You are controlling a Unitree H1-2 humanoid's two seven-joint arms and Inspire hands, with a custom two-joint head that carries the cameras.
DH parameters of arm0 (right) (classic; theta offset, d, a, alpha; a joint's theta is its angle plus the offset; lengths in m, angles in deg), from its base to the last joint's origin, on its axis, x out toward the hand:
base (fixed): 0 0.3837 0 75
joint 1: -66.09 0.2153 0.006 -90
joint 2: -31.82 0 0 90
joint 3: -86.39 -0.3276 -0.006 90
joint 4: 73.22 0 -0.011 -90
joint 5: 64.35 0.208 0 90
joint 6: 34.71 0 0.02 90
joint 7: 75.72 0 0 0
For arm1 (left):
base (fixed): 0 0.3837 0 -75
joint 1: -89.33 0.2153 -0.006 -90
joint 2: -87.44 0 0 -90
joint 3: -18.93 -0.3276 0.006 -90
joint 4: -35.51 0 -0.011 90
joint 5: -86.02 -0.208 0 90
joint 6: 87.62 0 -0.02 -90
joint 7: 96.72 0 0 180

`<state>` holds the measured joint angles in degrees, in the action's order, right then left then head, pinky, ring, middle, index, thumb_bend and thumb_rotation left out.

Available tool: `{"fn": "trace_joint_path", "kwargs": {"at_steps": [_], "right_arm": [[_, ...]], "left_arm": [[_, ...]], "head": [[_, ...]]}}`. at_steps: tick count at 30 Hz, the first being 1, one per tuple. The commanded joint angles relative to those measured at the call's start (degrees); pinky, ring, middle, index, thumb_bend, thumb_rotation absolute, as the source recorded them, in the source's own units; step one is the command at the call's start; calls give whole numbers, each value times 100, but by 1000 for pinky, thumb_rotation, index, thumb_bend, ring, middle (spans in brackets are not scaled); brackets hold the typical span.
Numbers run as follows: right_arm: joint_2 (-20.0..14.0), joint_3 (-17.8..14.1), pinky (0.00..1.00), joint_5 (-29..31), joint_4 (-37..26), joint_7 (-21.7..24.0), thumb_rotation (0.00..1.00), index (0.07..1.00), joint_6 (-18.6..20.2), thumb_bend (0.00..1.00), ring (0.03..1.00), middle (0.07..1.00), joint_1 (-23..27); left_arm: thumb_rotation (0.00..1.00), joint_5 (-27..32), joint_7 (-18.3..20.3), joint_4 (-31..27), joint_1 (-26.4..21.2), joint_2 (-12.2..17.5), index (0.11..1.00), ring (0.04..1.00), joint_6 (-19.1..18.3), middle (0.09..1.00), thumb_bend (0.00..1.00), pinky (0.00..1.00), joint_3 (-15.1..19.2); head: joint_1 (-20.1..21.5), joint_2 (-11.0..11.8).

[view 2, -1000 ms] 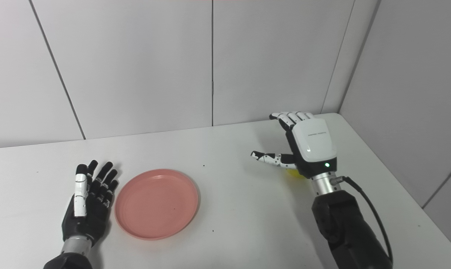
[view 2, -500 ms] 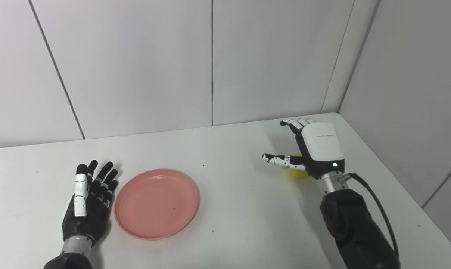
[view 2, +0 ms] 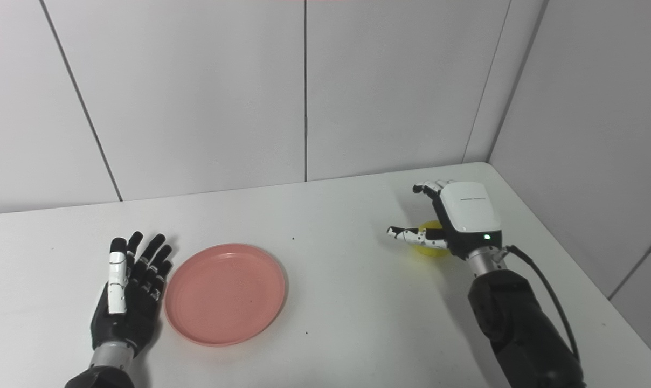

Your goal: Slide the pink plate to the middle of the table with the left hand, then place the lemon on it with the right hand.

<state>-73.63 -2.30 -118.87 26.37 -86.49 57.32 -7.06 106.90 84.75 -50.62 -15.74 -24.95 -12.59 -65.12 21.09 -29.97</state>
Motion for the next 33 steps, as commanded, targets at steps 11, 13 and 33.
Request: {"fn": "trace_joint_path", "kwargs": {"at_steps": [11,13,33], "right_arm": [[-203,105,648,-13,340,-85,893,678,243,795,693,709,277],[-200,117,653,9,371,-27,896,681,284,795,695,711,277],[-289,398,683,14,636,257,845,692,562,776,707,719,289]], "left_arm": [[719,19,-102,21,31,-66,960,919,-177,886,722,1000,32],[719,18,-84,62,21,-58,961,919,-139,887,721,999,43],[736,-40,-94,-81,79,-45,961,914,-246,880,720,990,-25]], "head": [[-24,-30],[-24,-30],[-39,-83]]}}
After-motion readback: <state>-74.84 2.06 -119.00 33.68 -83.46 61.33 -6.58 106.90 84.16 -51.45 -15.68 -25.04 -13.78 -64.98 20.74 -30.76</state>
